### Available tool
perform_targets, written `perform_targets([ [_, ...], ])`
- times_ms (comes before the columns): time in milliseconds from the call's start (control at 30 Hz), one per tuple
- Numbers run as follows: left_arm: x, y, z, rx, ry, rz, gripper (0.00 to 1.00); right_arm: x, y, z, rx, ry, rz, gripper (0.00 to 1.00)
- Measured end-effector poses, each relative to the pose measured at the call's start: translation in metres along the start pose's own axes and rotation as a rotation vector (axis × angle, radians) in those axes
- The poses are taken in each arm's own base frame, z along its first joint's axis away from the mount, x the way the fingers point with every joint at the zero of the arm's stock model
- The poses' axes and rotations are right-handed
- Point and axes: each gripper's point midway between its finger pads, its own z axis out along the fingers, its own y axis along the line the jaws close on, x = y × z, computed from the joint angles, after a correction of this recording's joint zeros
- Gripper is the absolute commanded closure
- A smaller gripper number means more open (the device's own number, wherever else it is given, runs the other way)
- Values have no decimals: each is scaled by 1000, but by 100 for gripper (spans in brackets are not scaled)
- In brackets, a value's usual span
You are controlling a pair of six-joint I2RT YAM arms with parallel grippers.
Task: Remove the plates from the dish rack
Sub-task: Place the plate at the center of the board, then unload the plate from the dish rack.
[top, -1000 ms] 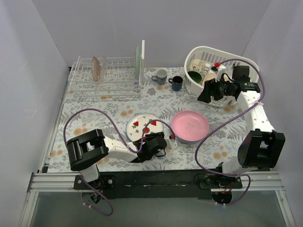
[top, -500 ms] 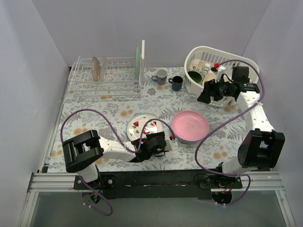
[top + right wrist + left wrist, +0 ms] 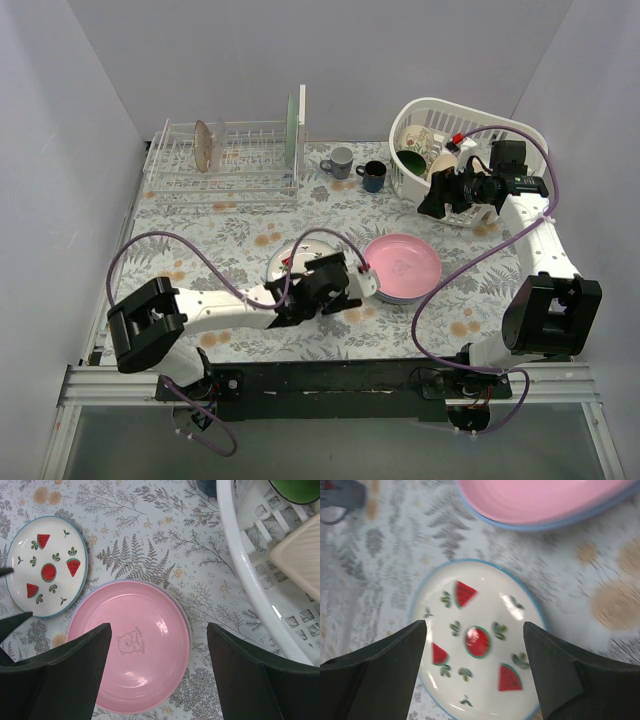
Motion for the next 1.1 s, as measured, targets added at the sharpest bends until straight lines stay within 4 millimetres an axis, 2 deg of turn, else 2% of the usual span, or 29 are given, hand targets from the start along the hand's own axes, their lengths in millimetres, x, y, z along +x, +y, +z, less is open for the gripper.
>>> perform_targets([
  [67,-20,42,1,-72,-32,-76,19,1,-1,1,3,-1,-2,16],
  [167,-44,121,-3,-206,-86,-209,13,11,-2,4,6,9,5,16],
  [200,-49,148,-7,-252,-103,-253,8,15,-2,5,8,16,10,16],
  [233,-53,179,-13,-302,-126,-299,6,19,-3,6,12,23,14,16],
  [267,-56,199,-18,-336,-144,-326,5,22,-4,6,17,28,15,16],
  [300,-57,229,-27,-386,-165,-370,5,25,-4,7,23,29,14,16],
  [433,-58,308,-55,-503,-250,-484,4,32,-5,6,46,23,-1,16],
  [567,-53,365,-77,-566,-326,-567,9,35,-6,5,57,13,-13,16],
  [633,-49,388,-79,-576,-360,-602,9,36,-6,6,59,9,-17,16],
  [700,-39,402,-73,-565,-377,-635,9,39,-7,8,59,8,-17,16],
  [800,-21,413,-49,-516,-377,-690,9,45,-7,11,58,13,-13,16],
  [867,-8,415,-30,-477,-367,-725,9,49,-8,12,59,15,-12,16],
  [1000,13,403,8,-384,-337,-778,9,55,-7,13,62,12,-15,16],
  [1100,21,398,26,-334,-329,-804,10,56,-6,12,64,7,-20,16],
])
